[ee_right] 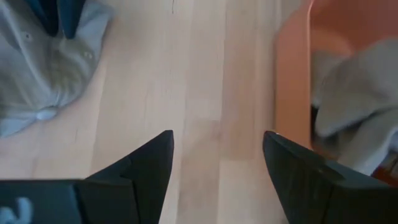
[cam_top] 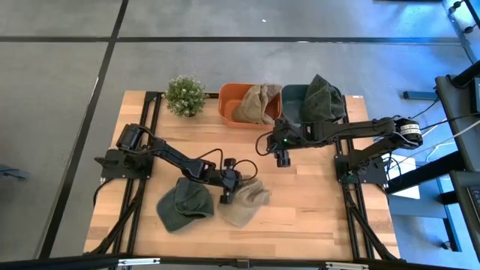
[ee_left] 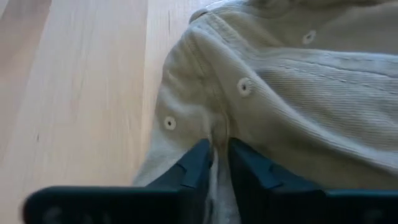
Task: Pick & Place hat
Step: Put the brown cap into the orange bin
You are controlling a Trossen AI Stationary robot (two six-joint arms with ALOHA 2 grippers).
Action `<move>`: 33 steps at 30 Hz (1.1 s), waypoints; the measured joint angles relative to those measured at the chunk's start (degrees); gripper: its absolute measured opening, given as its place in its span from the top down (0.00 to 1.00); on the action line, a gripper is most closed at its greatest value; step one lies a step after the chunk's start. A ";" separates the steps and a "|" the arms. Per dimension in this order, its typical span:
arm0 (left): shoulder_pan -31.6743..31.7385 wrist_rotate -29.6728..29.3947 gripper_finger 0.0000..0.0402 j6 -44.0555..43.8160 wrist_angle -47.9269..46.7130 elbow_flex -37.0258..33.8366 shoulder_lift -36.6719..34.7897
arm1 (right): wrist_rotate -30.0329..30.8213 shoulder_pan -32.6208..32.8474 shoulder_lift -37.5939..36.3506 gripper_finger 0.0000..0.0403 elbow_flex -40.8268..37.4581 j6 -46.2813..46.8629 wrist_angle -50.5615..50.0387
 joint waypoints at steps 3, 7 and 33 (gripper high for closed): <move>0.04 -0.47 0.96 1.50 0.04 -0.04 0.04 | -1.79 0.00 0.02 0.38 0.00 2.21 -2.08; 0.09 -3.54 0.98 6.53 0.78 -0.20 -0.73 | -13.80 0.11 0.24 0.38 0.00 -0.25 -1.23; 0.13 -2.99 0.99 21.74 3.94 -0.26 -12.00 | -16.13 11.25 1.88 0.38 0.01 -10.67 6.09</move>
